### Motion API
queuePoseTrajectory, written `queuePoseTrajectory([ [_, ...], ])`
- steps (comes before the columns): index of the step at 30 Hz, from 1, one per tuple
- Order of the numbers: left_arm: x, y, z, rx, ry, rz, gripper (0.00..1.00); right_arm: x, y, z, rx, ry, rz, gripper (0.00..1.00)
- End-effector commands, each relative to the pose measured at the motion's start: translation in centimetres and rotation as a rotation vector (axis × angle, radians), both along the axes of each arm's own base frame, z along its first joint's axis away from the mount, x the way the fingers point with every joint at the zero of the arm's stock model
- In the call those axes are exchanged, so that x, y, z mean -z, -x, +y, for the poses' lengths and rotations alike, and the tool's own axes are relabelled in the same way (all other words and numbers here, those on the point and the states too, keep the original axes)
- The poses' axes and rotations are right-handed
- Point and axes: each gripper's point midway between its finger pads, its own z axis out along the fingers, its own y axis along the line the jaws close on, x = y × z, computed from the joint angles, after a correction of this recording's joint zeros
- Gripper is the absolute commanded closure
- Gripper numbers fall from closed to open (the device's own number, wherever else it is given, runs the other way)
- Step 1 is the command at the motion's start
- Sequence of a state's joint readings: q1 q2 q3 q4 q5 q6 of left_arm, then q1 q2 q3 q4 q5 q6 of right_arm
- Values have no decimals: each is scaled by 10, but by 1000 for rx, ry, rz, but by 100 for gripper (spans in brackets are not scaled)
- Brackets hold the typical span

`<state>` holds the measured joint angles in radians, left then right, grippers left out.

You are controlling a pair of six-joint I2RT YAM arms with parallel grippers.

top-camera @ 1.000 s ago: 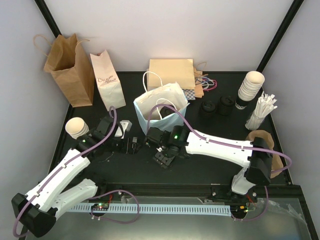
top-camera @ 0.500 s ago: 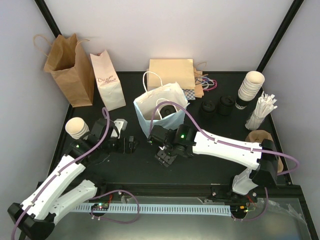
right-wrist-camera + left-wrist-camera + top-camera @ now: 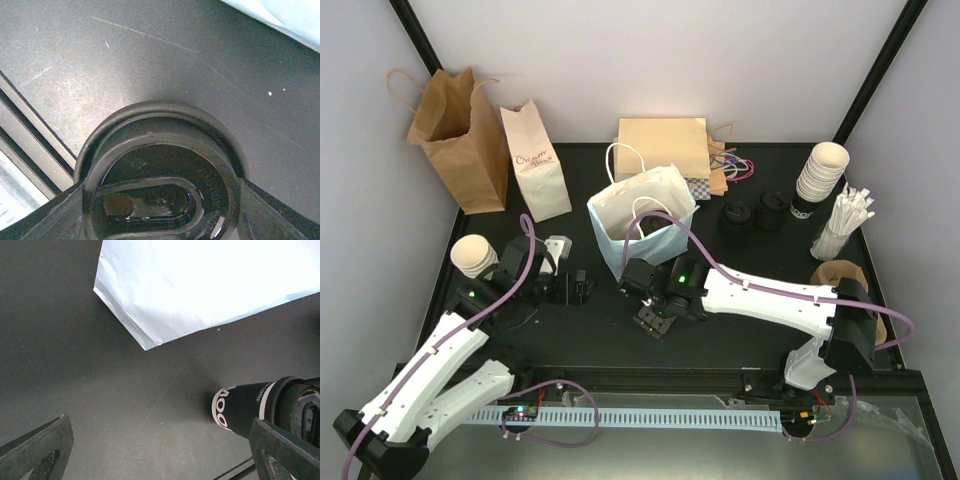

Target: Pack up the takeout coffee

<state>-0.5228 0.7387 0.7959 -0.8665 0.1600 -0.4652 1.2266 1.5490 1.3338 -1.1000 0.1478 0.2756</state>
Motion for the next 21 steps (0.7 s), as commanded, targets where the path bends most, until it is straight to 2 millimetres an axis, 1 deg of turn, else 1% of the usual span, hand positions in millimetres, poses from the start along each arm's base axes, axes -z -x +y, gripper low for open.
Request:
queuePoseTrajectory([
  [1,-19,-5,3,-27,22,-46,1,5,-1,3,12,-25,-11,26],
  [8,-20,-5,2,-27,25,-46,1,19,-1,0,16,4,-7,26],
  [16,-20,-6,1,-29,29,-42,1,25,-3,-6,16,36,-19,27],
  [21,-20,-6,1,-29,30,-44,1,22,-4,-6,17,34,-33,27],
])
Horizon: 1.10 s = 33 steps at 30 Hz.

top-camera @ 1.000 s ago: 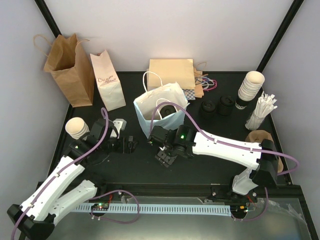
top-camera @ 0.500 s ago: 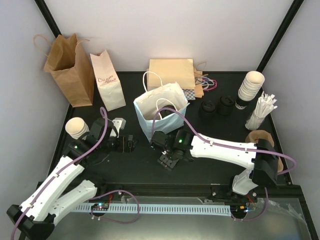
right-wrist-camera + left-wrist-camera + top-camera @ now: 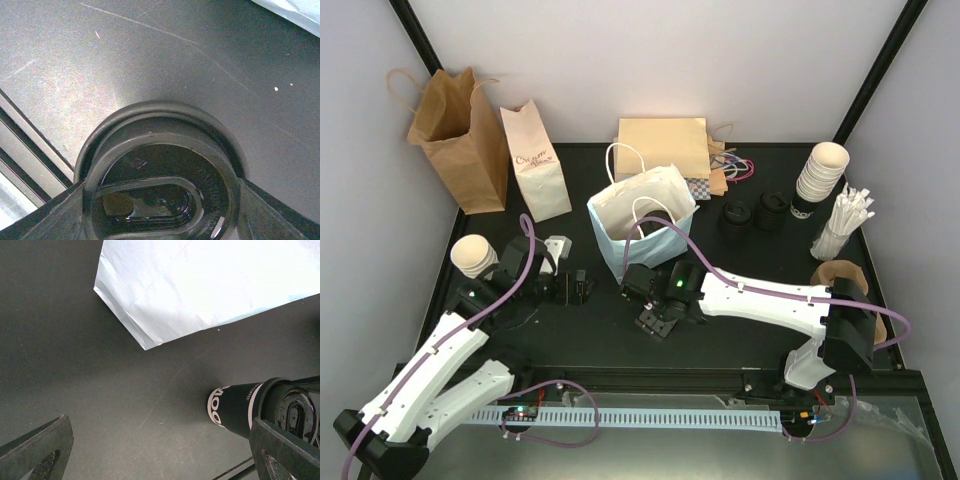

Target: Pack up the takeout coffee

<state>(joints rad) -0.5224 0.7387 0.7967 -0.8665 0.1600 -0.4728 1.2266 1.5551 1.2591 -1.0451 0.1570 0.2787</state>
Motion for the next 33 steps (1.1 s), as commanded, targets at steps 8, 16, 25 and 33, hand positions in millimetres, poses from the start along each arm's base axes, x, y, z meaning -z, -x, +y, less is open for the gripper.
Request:
queuePoseTrajectory([
  [8,-28,-7,6,-39,12,-74,1,-11,-8,-2,10,-6,-60,27],
  [16,-50,-11,18,-74,-28,-128,1,-56,-8,6,-11,-109,-89,27],
  [25,-89,-18,26,-100,-47,-211,1,-151,-7,27,-63,-344,-142,27],
  [33,-127,-35,22,-91,-64,-273,1,-255,-25,42,-73,-537,-288,32],
])
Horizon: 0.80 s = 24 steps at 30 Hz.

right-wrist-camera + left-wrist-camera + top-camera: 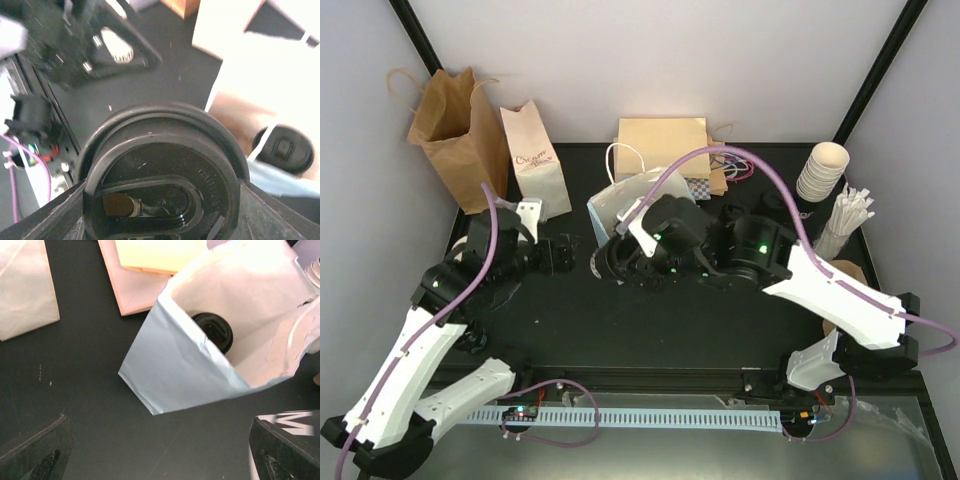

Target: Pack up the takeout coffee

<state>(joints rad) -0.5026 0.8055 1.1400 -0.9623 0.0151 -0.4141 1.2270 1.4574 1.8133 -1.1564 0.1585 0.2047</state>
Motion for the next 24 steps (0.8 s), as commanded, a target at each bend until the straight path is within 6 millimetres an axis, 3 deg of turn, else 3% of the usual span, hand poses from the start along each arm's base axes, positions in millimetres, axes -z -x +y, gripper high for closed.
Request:
queuePoseTrajectory([
  [1,-22,-12,2,1,-37,-45,1,-49,-14,-1,19,-66,-95,32],
  [8,-45,-45,-15,66,-53,-84,1,-113,-56,-18,191,-183,-235,34],
  [12,-46,-69,-31,120,-50,-63,1,-129,-84,-41,329,-194,-308,35],
  [18,-47,-88,-60,267,-40,-96,1,-125,-113,-65,434,-152,-350,35],
  [24,-34,-96,-69,330,-72,-83,1,-87,-136,-78,482,-77,-270,35],
])
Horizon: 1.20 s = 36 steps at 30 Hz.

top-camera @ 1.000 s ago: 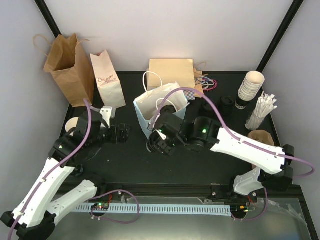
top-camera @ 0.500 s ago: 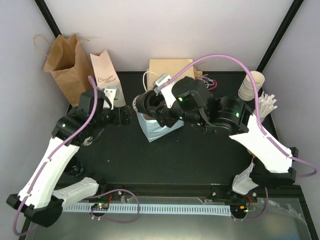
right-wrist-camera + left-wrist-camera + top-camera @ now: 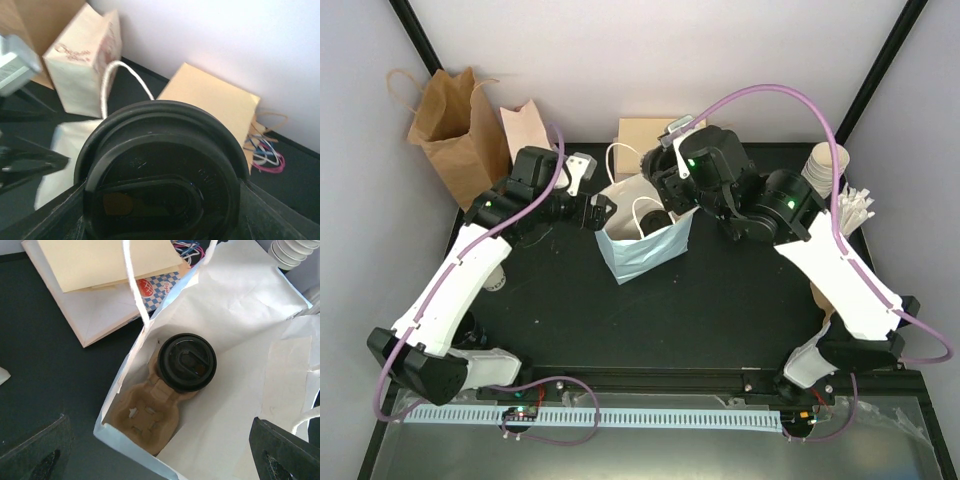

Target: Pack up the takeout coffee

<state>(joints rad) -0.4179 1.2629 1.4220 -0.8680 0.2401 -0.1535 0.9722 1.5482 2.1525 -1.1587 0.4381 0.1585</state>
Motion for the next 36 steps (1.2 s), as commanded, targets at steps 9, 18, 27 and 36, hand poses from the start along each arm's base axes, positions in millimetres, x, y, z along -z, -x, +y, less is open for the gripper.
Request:
queuePoseTrajectory([
  [9,-19,-1,-4,126,-47,-173,1,61,7,11,-88,14,200,38],
  [18,-17,-8,-5,179,-107,-253,3,84,35,6,-176,6,288,39],
  [27,-8,-18,-22,321,-161,-300,11,94,41,1,-181,14,309,39],
  [36,-7,-24,-44,429,-129,-286,33,99,37,-4,-150,35,301,39],
])
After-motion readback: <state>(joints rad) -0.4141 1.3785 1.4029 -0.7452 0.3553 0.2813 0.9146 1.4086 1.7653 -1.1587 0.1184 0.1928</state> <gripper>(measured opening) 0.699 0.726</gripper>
